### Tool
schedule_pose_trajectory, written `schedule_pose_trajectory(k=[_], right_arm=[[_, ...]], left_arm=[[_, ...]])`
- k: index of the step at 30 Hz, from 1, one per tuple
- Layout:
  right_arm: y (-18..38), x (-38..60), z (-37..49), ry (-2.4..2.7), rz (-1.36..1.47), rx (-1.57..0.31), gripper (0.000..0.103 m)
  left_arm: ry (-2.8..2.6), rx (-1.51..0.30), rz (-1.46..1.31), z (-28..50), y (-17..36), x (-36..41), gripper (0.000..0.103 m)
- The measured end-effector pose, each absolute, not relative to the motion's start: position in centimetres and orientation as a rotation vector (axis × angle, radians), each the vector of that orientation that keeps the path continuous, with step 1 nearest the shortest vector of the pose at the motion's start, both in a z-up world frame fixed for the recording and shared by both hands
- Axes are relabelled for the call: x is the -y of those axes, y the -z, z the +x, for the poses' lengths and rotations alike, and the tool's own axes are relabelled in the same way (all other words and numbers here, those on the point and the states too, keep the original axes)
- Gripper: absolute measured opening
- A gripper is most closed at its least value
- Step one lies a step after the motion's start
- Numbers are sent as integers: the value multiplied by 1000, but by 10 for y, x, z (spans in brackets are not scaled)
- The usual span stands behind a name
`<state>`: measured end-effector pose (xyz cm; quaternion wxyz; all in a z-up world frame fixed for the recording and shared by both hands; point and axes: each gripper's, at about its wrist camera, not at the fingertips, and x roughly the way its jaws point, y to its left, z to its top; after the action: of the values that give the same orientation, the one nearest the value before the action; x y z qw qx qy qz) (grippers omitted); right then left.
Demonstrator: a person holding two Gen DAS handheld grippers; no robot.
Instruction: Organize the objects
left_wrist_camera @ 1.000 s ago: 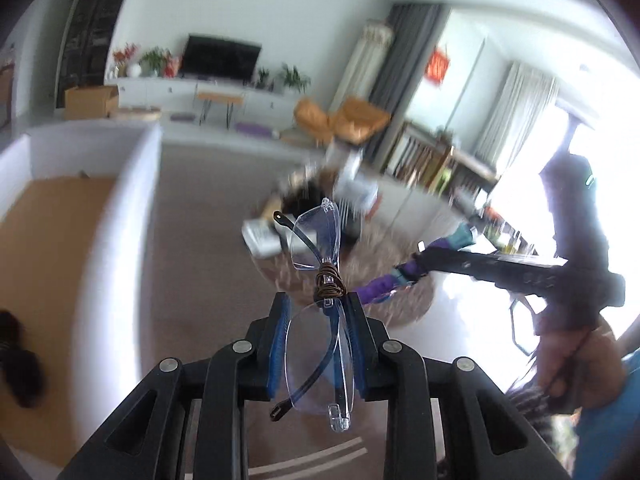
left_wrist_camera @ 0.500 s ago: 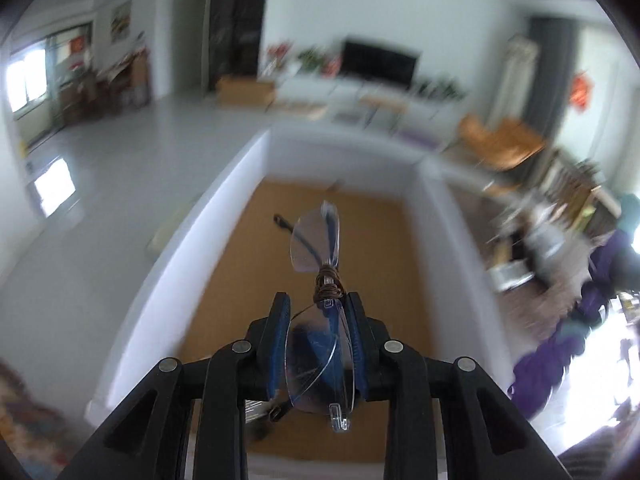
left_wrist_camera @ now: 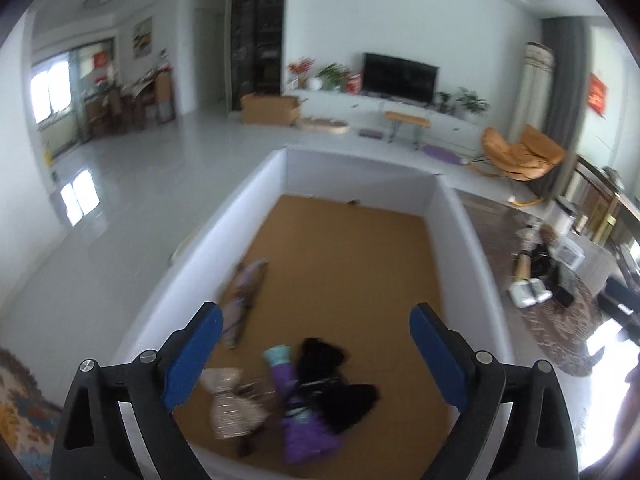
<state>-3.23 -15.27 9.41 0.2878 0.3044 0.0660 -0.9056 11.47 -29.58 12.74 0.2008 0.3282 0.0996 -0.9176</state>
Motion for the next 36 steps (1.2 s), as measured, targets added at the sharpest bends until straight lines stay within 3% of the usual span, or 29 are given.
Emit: schedule_pose_trajectory(k=[5,8,11,17,25,32,36], right_arm=[[-18,65,-46,2650,1015,-289,94],[10,8,-45,2749,1128,-262,94],[19,-38,-35,2816,1190,-210,94],[21,-82,-31,2875,1249,-192,94],[34,-97,-29,2851,1293,-171,94],[37,-94,-33,2811,1333,-171,94],[39,-97,-33,2798,1347,-125,95]], left_arm=[[2801,-255,911,110,-144,238,95],[2977,-211,939,110,-153,180,95],[3122,-171,1054,109,-148,118,103],[3090,-32,1364,69,-75,32,103],[2886,39,1487,-6,-5,20,103],[2790,163,1469,-43,17,16,103],[2809,94,1442,-50,19,22,103]])
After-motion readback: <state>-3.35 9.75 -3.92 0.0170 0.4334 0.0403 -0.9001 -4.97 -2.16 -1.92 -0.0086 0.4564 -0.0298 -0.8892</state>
